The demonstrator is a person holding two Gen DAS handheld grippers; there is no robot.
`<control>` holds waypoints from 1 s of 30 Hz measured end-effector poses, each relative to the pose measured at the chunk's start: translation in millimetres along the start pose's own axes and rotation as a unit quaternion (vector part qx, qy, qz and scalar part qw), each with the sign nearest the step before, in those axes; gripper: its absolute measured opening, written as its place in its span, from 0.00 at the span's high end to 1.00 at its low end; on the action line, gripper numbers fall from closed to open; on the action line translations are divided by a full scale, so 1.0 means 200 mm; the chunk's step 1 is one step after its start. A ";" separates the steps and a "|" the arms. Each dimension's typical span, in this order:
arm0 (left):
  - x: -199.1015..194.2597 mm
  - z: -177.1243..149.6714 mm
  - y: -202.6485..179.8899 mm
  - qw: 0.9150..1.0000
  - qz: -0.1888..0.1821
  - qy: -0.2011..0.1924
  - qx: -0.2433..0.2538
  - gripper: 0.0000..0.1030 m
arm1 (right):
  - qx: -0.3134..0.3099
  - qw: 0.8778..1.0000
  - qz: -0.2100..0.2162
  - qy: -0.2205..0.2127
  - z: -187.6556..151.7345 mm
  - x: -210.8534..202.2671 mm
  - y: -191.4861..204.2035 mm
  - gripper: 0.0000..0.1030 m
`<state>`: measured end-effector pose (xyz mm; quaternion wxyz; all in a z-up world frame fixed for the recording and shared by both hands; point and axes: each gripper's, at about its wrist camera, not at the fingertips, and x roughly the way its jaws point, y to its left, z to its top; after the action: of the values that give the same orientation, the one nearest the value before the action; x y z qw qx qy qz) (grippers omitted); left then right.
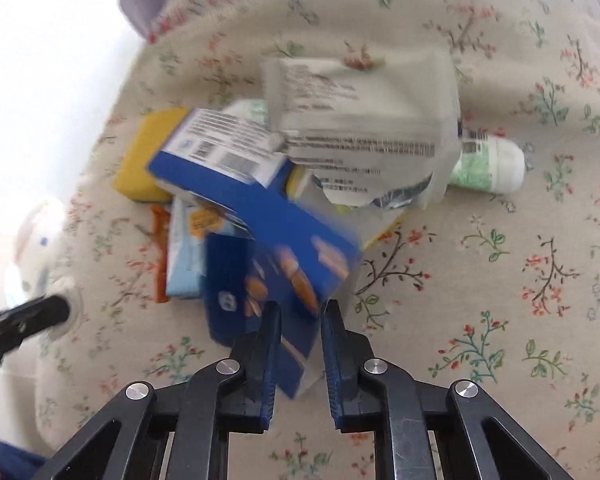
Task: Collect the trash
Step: 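Grasp the blue snack box with the right tool, then carry the tissue into the white bin and open the left tool while the right tool lifts the blue box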
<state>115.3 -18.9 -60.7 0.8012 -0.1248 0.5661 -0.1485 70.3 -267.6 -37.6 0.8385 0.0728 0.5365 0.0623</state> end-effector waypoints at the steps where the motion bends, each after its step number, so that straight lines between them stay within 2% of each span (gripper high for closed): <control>1: 0.00 0.00 -0.01 1.000 -0.001 0.001 0.001 0.82 | -0.007 1.000 -0.008 0.002 -0.01 0.01 0.01 0.82; 5: -0.02 0.00 -0.01 1.000 -0.003 -0.004 0.006 0.82 | 0.003 1.000 0.000 0.020 -0.02 0.09 0.01 0.79; 7: -0.03 0.00 0.00 1.000 -0.004 -0.008 0.004 0.82 | 0.004 1.000 0.002 0.009 -0.02 0.09 0.01 0.79; 9: -0.04 0.00 0.02 1.000 -0.007 -0.009 0.000 0.82 | 0.001 1.000 0.011 -0.006 -0.01 0.05 0.02 0.89; 13: -0.07 0.01 0.04 1.000 -0.014 -0.014 -0.006 0.82 | 0.003 0.999 0.050 -0.017 -0.01 -0.02 0.04 0.97; 19: -0.15 0.03 0.08 0.999 -0.034 -0.031 -0.016 0.82 | -0.041 0.996 0.050 -0.055 -0.02 -0.16 0.11 1.00; 23: -0.18 0.04 0.12 0.998 -0.038 -0.036 -0.027 0.82 | -0.073 0.993 0.032 -0.081 -0.04 -0.23 0.17 1.00; 30: -0.28 0.09 0.26 0.996 -0.045 -0.058 -0.059 0.82 | -0.086 0.990 0.032 -0.106 -0.04 -0.27 0.21 1.00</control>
<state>120.0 50.2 -24.5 0.8163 -0.2054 0.5207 -0.1429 40.0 -235.7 14.3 0.8915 0.0239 0.4342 0.1270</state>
